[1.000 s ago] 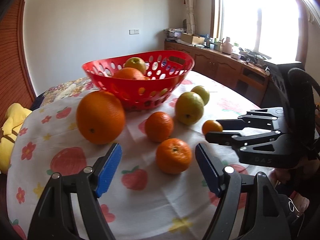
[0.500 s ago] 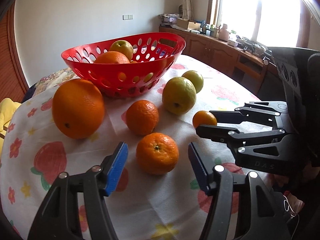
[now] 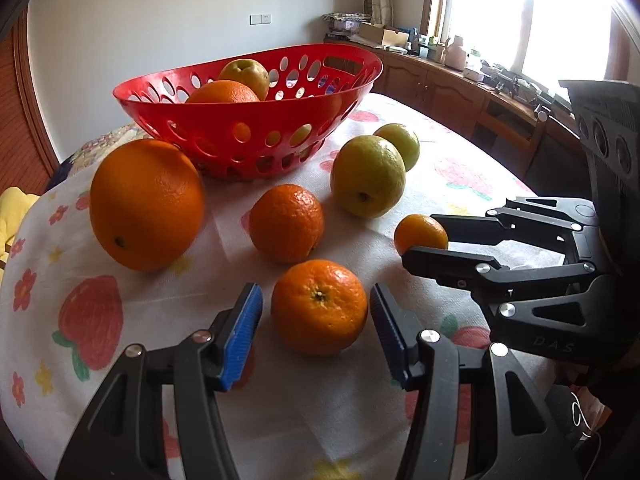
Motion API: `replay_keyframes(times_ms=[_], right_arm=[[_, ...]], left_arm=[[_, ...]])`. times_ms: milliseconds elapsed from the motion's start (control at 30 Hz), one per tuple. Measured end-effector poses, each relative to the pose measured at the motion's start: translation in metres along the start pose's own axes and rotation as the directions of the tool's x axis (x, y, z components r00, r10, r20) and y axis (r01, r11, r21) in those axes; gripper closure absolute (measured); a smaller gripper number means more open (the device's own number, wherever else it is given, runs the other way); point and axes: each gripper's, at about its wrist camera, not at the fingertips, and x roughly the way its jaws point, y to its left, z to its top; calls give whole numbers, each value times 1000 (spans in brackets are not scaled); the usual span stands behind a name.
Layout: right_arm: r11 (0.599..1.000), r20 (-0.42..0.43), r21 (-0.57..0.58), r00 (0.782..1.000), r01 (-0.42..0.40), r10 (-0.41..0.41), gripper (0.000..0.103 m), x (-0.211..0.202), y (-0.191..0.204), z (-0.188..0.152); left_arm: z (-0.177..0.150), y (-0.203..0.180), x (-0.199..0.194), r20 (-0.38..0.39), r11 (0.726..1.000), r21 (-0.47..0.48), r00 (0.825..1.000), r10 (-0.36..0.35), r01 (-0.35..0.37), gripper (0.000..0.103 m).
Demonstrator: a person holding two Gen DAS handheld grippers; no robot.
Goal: Organize fruits
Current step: 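Grasp a small tangerine with the right gripper while the left tool approaches another tangerine, then close the left gripper on its tangerine and lift while the right lifts its tangerine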
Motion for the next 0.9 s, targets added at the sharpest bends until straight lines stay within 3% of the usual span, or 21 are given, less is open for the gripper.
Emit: replay_keyframes(times_ms=[167,500,900], right_arm=[[1000,-3,-3,1000,-1,1,71,1,2,-1],[1000,0,2,1000,-1,1,71,0,2,-1],[1000,-12,13,1000,-8,8,71,0,-1,-2]], left_arm=[[-2,0,2,-12,1000,10,1000,-8,8,58],[-5,3,-8,5,1000,9,1000,-11,11,59],[11,14,-48,109,1000,-9,994,-4,5,59]])
